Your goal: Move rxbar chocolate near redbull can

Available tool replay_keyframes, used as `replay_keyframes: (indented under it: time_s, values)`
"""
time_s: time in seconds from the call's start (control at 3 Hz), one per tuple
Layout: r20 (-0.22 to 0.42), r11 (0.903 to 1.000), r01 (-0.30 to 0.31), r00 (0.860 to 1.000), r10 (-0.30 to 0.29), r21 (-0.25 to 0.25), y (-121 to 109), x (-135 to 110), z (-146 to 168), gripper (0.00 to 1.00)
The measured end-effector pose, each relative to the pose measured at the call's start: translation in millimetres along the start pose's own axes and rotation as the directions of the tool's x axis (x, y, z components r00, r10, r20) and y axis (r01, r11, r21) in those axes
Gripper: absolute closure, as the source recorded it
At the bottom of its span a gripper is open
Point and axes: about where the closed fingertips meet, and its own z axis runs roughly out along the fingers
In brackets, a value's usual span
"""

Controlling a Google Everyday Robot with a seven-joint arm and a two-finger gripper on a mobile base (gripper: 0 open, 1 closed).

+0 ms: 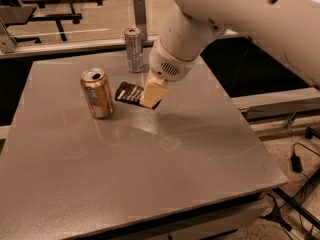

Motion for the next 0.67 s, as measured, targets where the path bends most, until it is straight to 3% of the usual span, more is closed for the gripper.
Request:
replay_keyframes:
  time_s: [0.67]
  values:
    - [0.020, 0.9993, -0.028, 0.999, 0.028, 0.024, -88.4, 0.8, 5.0, 1.00]
